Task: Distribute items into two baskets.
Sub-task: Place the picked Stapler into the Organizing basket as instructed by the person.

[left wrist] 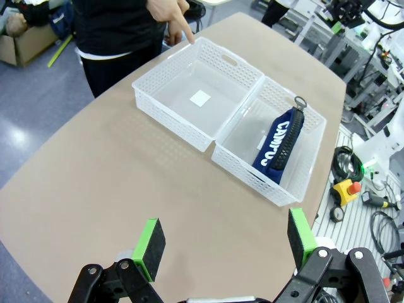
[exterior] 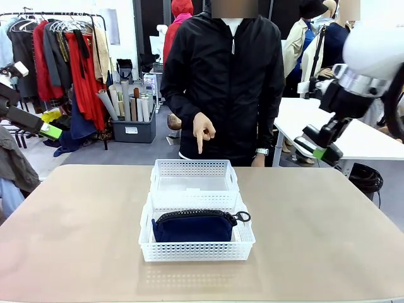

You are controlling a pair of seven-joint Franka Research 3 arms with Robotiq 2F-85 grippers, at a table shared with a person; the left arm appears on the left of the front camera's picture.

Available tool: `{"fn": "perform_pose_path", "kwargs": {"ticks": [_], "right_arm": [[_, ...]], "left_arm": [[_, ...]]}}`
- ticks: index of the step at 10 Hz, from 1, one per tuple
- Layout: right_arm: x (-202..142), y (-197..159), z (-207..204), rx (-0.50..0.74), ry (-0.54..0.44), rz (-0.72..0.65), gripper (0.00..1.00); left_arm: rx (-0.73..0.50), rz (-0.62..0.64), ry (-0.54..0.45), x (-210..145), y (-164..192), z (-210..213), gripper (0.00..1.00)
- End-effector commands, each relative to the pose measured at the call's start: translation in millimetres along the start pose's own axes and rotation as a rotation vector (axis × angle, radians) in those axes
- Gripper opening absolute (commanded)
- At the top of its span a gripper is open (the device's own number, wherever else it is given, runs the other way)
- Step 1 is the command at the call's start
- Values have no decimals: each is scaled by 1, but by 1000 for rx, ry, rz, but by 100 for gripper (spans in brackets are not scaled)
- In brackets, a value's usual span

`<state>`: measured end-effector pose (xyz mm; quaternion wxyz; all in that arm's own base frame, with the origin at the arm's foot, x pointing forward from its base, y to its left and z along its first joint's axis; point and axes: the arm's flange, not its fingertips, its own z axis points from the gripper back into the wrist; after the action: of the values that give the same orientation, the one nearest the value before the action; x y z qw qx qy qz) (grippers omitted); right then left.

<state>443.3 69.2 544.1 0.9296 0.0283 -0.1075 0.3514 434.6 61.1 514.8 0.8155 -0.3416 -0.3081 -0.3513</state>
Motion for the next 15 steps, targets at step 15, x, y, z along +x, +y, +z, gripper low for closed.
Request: {"fn": "perform_pose_path", "kwargs": {"ticks": [15], "right_arm": [[220, 79, -102, -17, 144, 363, 0]], "left_arm": [[-7, -3, -9, 0, -2, 1, 100]]}}
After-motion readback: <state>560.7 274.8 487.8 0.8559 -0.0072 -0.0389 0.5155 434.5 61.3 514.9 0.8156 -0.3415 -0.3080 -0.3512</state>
